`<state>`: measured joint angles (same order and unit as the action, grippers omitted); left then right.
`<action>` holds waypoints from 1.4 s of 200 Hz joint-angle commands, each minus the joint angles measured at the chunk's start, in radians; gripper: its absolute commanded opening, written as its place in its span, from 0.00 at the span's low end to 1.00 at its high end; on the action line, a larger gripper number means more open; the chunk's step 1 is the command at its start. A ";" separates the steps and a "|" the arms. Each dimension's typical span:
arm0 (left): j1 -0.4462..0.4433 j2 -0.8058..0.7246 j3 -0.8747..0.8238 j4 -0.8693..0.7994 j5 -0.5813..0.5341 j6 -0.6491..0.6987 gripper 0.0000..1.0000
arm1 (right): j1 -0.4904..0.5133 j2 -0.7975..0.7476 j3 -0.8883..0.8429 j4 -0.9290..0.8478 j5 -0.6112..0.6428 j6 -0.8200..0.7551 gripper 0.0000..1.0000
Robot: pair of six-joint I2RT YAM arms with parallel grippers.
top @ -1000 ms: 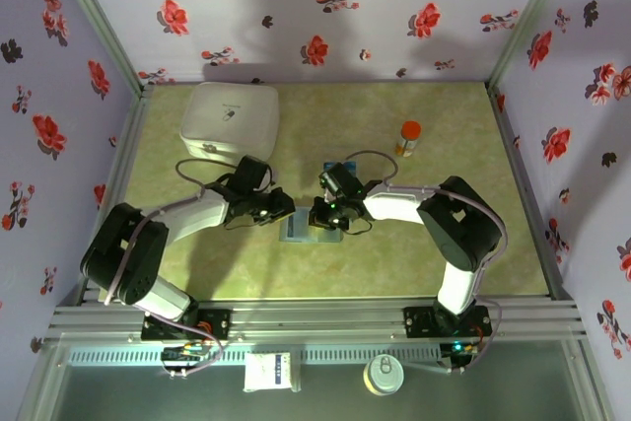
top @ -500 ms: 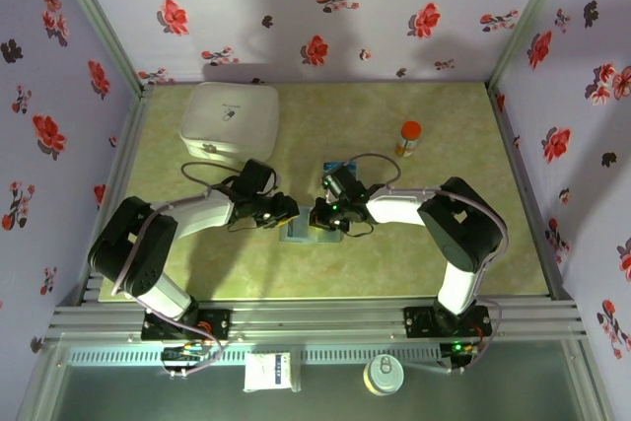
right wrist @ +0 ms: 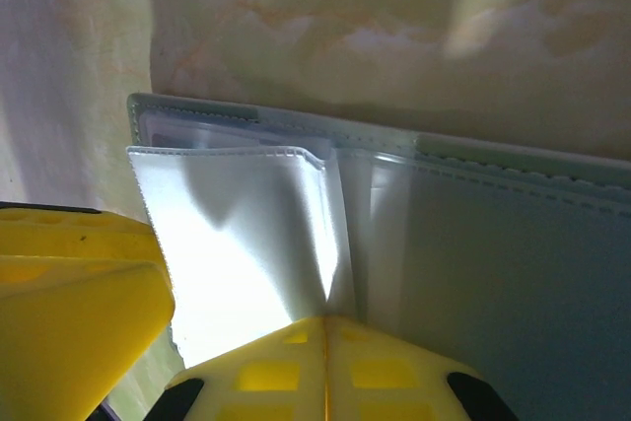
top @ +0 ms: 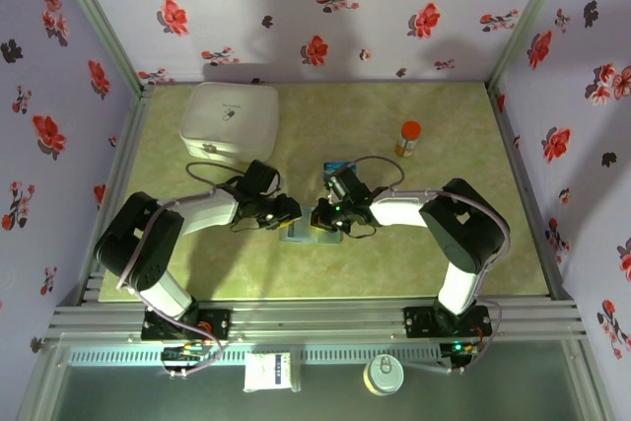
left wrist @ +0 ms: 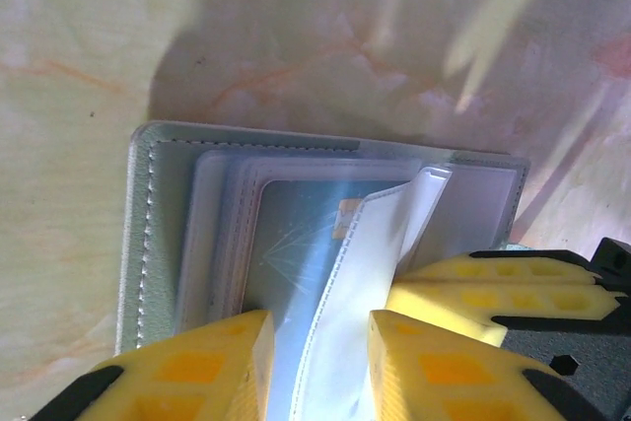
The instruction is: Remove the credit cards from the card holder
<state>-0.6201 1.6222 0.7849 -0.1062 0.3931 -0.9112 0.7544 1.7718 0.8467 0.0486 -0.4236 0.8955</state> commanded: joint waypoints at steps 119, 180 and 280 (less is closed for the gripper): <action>-0.047 0.001 0.083 -0.045 0.005 -0.020 0.17 | -0.012 -0.131 -0.024 -0.079 0.019 -0.016 0.18; -0.092 0.038 0.153 -0.080 -0.008 -0.021 0.24 | -0.067 -0.292 -0.069 -0.185 0.083 -0.056 0.19; -0.188 0.211 0.305 -0.055 -0.003 -0.040 0.40 | -0.161 -0.538 -0.147 -0.351 0.143 -0.117 0.27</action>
<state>-0.7990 1.8103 1.0546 -0.1570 0.3931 -0.9379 0.6010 1.2633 0.7189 -0.2382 -0.3088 0.8085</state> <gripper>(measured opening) 0.390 0.270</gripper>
